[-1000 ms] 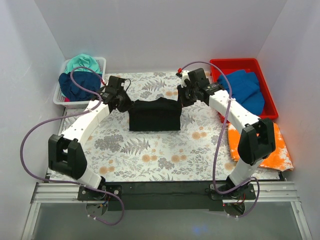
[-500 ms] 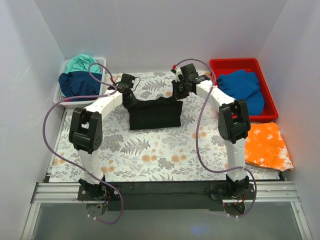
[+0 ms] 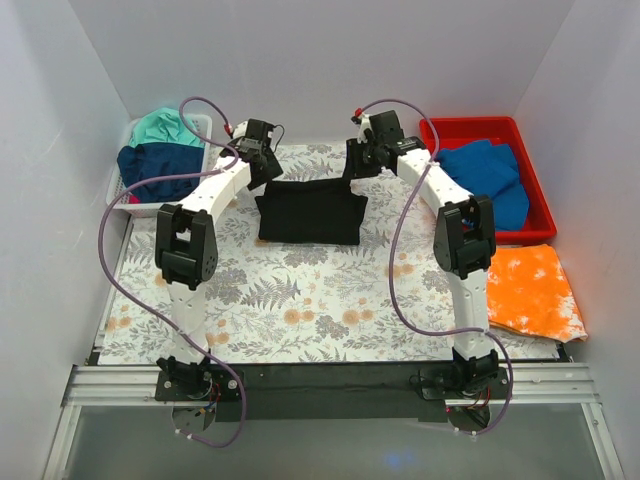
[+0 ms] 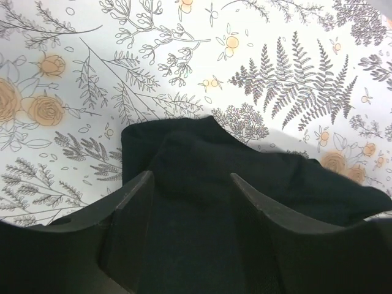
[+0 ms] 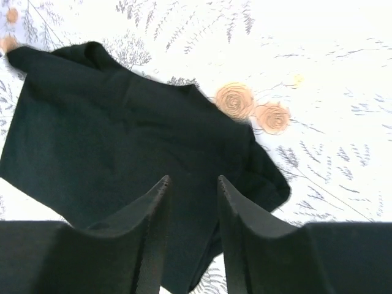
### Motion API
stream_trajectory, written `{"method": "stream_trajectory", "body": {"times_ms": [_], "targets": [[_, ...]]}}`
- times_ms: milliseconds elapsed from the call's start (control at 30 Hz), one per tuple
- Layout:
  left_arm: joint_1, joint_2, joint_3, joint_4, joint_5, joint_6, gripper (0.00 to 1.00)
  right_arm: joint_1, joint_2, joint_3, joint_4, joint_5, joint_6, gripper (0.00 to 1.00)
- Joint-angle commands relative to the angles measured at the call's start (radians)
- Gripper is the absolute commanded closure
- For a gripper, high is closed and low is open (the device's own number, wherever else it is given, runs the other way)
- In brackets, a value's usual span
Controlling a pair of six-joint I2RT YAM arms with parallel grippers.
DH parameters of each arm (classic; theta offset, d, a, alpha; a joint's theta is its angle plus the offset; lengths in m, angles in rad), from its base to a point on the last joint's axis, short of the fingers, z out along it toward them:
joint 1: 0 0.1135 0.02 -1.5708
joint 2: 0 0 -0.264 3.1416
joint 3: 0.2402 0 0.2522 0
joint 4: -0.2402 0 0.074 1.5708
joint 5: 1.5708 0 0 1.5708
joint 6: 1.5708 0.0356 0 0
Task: Fold and stack the t-shirts
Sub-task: Fold the tshirt
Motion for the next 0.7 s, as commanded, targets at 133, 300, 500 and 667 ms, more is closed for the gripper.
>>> {"method": "stream_trajectory", "body": {"times_ms": [133,300,500,667], "targets": [[0.006,-0.171,-0.079,0.016,0.067,0.023,0.49,0.006,-0.199,-0.13,0.035,-0.014,0.017,0.56],[-0.003,-0.217,-0.224,0.062,0.258,0.018,0.5,0.058,-0.244,-0.279,0.072,-0.038,0.028,0.56],[-0.017,-0.206,-0.343,0.134,0.374,0.007,0.52,0.09,-0.179,-0.345,0.094,-0.121,0.054,0.57],[-0.017,-0.194,-0.418,0.139,0.392,0.001,0.53,0.095,-0.147,-0.405,0.106,-0.166,0.063,0.59]]}}
